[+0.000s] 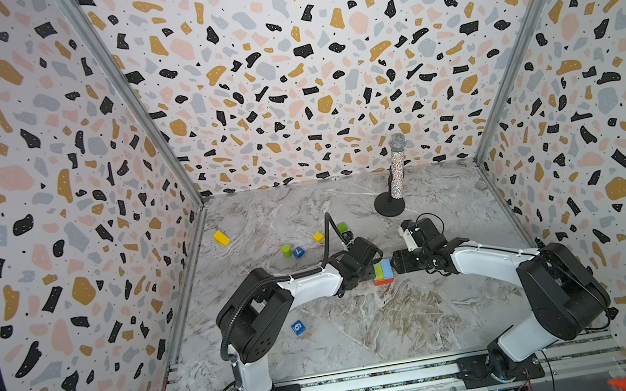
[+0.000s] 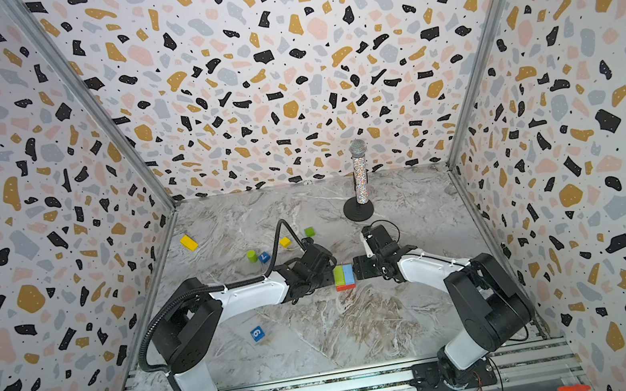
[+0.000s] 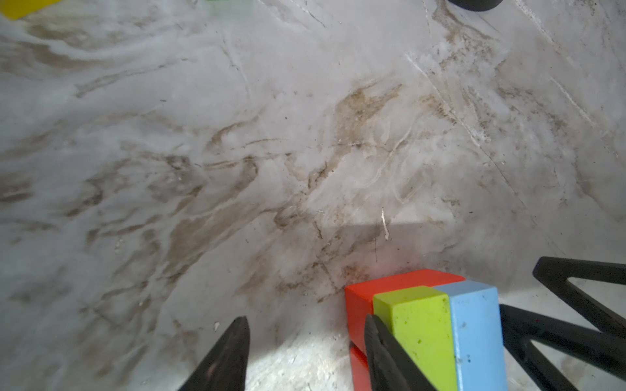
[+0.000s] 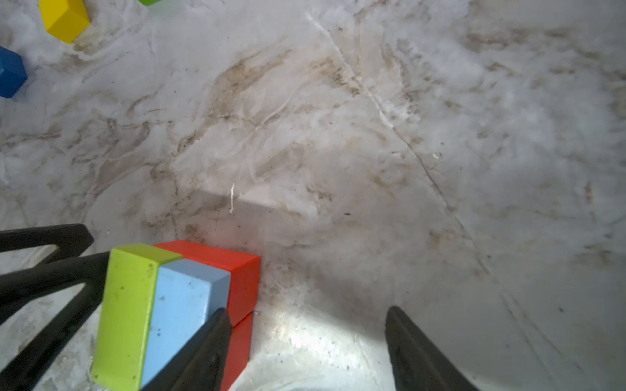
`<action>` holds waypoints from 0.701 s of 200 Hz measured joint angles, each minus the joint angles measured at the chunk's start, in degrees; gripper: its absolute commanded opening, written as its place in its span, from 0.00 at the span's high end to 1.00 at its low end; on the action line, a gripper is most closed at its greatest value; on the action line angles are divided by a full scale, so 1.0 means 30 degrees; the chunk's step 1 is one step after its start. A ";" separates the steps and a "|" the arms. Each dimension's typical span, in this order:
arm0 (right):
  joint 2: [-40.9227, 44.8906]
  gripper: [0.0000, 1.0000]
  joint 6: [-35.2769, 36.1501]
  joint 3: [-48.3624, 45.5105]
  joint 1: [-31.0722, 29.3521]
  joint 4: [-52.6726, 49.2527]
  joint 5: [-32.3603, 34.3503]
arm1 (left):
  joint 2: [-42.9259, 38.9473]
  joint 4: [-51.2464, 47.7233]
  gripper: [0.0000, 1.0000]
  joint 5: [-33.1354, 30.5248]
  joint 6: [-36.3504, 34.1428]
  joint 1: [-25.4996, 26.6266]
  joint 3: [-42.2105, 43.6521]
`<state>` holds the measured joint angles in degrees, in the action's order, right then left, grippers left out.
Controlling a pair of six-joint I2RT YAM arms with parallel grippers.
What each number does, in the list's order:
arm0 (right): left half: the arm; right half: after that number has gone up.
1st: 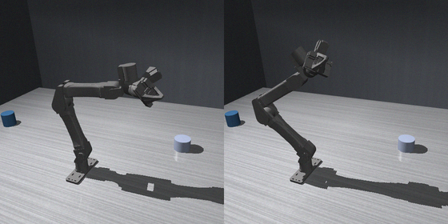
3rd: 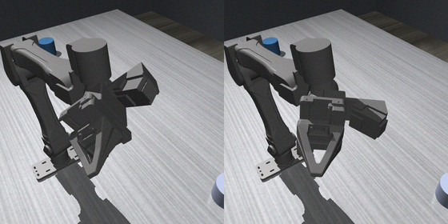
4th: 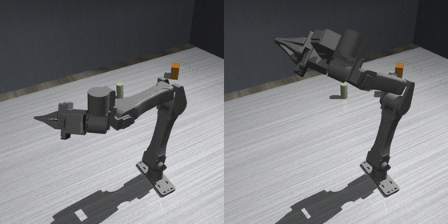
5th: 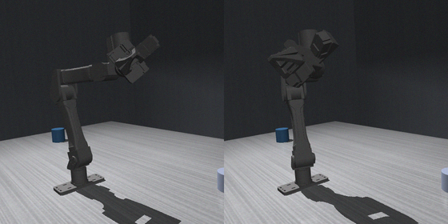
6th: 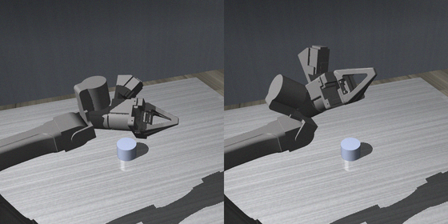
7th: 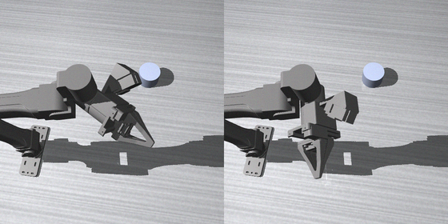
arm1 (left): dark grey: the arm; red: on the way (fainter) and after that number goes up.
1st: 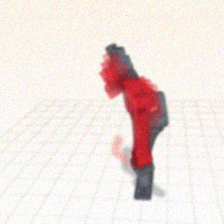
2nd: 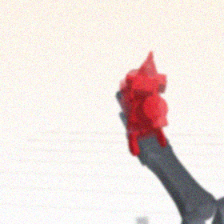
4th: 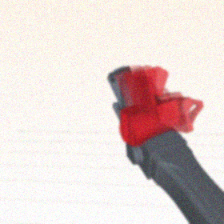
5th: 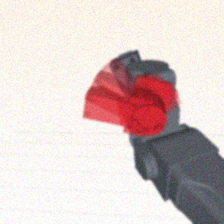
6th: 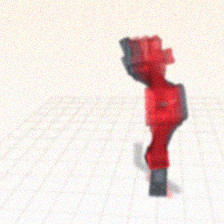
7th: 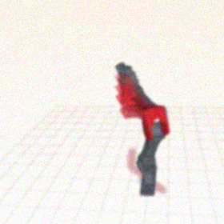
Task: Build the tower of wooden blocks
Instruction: 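Raise both grippers off the stack and move the right gripper to the green cube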
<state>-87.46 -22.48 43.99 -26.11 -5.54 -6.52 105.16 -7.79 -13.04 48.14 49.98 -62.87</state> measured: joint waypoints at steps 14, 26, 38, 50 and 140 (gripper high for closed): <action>0.0204 0.25 -0.0051 0.0138 0.0095 -0.0219 0.0204 | -0.0430 -0.0393 0.39 -0.0219 -0.0058 -0.0058 0.0000; 0.0561 0.25 -0.0058 0.0437 0.0138 -0.0597 0.0401 | -0.1013 -0.0663 0.38 -0.0415 -0.0153 -0.0175 0.0000; 0.0918 0.25 -0.0051 0.0882 0.0153 -0.0969 0.0583 | -0.1625 -0.0860 0.37 -0.0576 -0.0255 -0.0277 0.0000; 0.1260 0.25 -0.0044 0.1370 0.0168 -0.1275 0.0780 | -0.2208 -0.1078 0.36 -0.0816 -0.0335 -0.0437 0.0000; 0.1311 0.22 0.0546 0.5508 -0.0226 -0.3643 0.1195 | -0.6142 -0.2135 0.00 -0.1989 -0.1370 -0.2841 0.0962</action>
<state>-83.53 -20.84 60.51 -26.79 -16.47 -2.94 86.74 -14.20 -19.00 44.03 41.45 -59.99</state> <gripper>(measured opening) 0.784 0.998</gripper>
